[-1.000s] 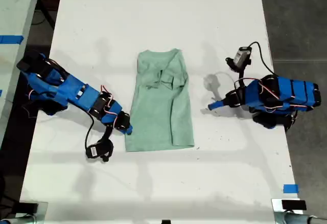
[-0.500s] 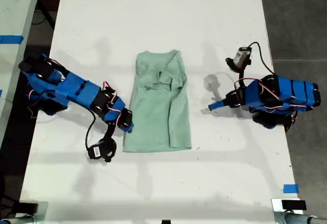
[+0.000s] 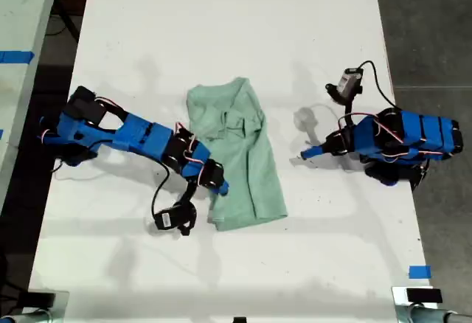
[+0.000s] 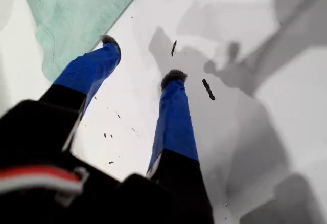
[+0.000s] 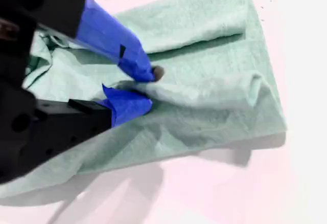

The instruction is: Fold t shirt

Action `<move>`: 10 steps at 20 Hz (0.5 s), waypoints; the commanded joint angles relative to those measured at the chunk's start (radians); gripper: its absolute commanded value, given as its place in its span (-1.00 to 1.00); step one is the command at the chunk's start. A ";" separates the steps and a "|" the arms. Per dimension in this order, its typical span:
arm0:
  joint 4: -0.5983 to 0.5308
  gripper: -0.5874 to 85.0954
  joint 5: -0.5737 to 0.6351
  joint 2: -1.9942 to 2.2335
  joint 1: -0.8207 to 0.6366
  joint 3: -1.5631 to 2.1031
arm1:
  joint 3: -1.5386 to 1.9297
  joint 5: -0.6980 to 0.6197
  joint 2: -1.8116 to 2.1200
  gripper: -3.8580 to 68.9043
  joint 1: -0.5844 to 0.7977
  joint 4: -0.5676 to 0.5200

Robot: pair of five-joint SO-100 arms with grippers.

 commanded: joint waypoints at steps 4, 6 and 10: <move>-0.083 -0.44 0.017 -0.135 -0.069 -0.137 | -0.028 0.009 0.021 -0.36 -0.014 0.009; -0.028 -0.45 -0.020 -0.083 -0.031 -0.135 | -0.028 0.009 0.021 -0.36 -0.014 0.009; 0.235 -0.43 -0.110 0.199 0.067 -0.063 | -0.025 0.003 0.021 -0.36 -0.011 0.006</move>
